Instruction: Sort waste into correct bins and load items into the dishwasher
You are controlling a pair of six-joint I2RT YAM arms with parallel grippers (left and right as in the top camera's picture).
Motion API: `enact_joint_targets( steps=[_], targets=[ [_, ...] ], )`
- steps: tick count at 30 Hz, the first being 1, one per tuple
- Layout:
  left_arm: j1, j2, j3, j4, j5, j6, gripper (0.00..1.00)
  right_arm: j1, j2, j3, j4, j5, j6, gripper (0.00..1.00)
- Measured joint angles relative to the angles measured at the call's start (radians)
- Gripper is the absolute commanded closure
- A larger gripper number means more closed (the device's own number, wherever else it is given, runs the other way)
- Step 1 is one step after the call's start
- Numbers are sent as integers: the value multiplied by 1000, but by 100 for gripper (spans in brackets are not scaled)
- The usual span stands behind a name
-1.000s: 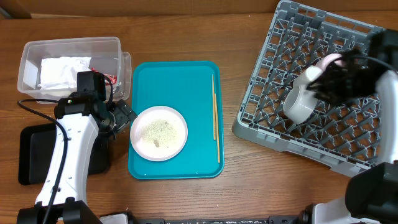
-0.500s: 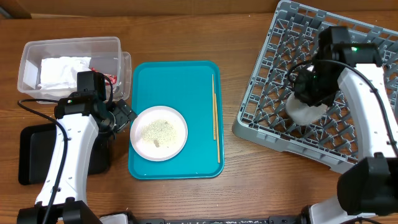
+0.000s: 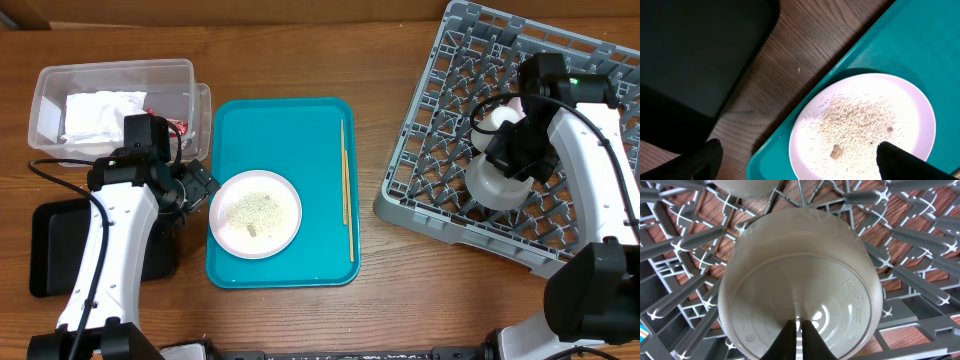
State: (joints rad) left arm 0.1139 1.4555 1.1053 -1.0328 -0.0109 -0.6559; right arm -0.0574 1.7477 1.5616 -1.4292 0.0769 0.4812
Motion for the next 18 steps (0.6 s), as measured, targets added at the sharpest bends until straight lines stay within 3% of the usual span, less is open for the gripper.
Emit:
enact_joint_targets(
  steps=[8,18],
  targets=[
    [0,0,0,0,0,0,0,0,0,0,12,-18,8,92],
    [0,0,0,0,0,0,0,0,0,0,147,-21,12,93]
  ],
)
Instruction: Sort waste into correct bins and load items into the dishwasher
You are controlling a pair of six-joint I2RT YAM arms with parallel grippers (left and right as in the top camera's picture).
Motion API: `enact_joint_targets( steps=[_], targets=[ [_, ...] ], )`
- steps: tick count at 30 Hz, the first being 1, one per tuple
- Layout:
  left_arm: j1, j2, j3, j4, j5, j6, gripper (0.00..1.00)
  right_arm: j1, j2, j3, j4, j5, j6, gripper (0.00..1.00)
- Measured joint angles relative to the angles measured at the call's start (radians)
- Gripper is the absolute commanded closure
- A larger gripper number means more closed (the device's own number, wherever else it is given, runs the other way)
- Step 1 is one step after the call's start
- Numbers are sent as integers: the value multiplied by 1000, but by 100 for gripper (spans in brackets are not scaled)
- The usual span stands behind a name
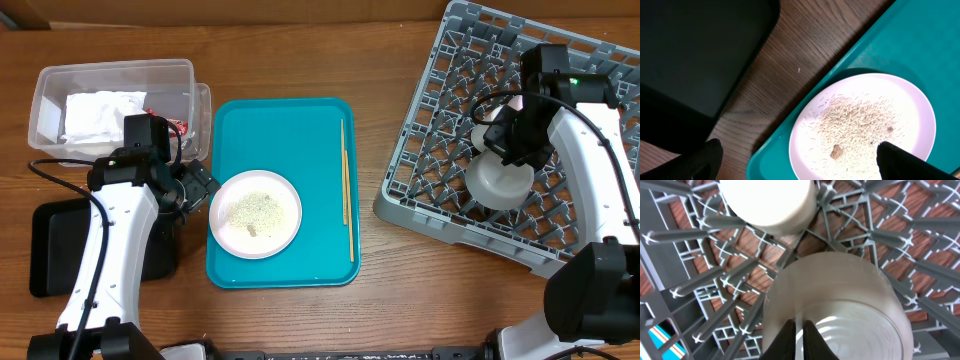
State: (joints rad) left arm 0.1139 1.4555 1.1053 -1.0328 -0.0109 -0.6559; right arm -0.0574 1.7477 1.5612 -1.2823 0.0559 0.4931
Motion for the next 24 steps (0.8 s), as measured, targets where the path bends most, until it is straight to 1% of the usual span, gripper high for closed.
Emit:
enact_joint_targets(
  steps=[2,9,13,14,15,20,24],
  targets=[
    [0,0,0,0,0,0,0,0,0,0,-15,-1,1,96],
    [0,0,0,0,0,0,0,0,-14,16,-230,-4,1,96],
    [0,0,0,0,0,0,0,0,-100,21,-344,-5,2,88],
    [0,0,0,0,0,0,0,0,-127,25,-365,-4,1,81],
    [0,0,0,0,0,0,0,0,-158,30,-384,-5,0,79],
    [0,0,0,0,0,0,0,0,-178,6,-327,-8,-12,78],
    [0,0,0,0,0,0,0,0,-178,-93,-243,-22,-17,79]
  ],
)
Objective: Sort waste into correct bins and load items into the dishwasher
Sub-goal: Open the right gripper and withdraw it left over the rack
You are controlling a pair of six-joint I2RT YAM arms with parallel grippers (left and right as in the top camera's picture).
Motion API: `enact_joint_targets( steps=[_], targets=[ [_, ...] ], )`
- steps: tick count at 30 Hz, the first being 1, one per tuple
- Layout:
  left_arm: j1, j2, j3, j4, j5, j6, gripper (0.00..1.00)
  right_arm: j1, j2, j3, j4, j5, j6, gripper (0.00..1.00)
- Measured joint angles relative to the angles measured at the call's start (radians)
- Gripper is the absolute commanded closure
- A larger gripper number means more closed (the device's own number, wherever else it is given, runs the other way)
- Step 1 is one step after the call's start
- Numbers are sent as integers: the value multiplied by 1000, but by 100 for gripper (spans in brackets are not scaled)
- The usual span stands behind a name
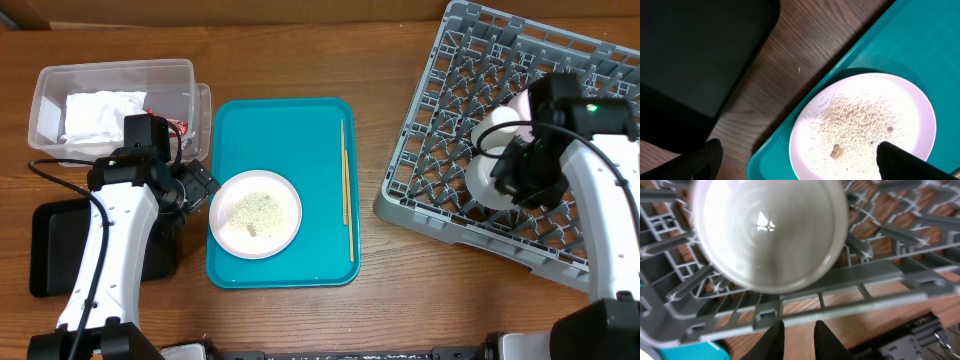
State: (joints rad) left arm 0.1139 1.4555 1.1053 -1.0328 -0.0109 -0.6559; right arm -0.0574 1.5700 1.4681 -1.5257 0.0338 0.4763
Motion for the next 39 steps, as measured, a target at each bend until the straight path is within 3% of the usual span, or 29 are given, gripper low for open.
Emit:
enact_joint_targets(
  steps=[4,11,24,31,34,37,39],
  targets=[
    [0,0,0,0,0,0,0,0,10,-103,103,-23,-3,87],
    [0,0,0,0,0,0,0,0,10,-132,154,-56,-6,96],
    [0,0,0,0,0,0,0,0,10,-139,153,-97,-5,96],
    [0,0,0,0,0,0,0,0,10,-53,123,-154,-15,95],
    [0,0,0,0,0,0,0,3,9,-36,170,-251,-64,78],
    [0,0,0,0,0,0,0,34,9,-35,234,-368,-134,40],
    [0,0,0,0,0,0,0,84,9,-34,292,-424,-170,30]
  ],
)
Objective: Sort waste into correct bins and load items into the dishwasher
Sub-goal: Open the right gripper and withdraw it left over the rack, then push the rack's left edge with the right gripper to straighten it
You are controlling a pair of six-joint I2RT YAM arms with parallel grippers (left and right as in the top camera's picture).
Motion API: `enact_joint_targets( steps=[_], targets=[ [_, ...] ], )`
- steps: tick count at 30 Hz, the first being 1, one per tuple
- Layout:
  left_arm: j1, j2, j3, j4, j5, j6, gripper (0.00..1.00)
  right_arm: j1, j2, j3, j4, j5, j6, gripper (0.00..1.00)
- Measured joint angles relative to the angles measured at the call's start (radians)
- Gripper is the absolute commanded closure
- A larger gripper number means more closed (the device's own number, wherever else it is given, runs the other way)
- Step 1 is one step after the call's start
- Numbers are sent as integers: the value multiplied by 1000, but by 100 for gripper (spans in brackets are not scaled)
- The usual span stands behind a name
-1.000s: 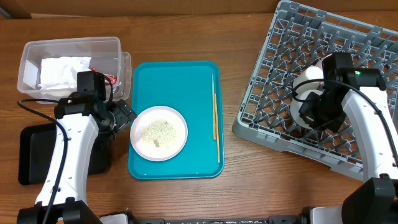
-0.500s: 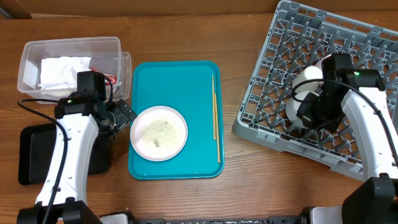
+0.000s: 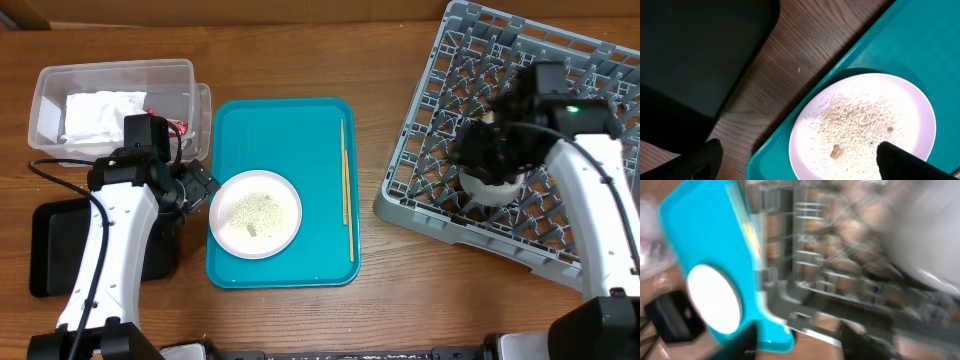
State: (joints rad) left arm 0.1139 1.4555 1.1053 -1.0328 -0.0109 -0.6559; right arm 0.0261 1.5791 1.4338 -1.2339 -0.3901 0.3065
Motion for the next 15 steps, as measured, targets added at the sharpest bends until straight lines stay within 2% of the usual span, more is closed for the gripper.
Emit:
enact_joint_targets(
  steps=[5,10,15],
  targets=[
    [0,0,0,0,0,0,0,163,0,2,149,-2,5,27],
    [0,0,0,0,0,0,0,297,28,3,235,221,185,28],
    [0,0,0,0,0,0,0,335,137,4,261,354,310,38]
  ],
)
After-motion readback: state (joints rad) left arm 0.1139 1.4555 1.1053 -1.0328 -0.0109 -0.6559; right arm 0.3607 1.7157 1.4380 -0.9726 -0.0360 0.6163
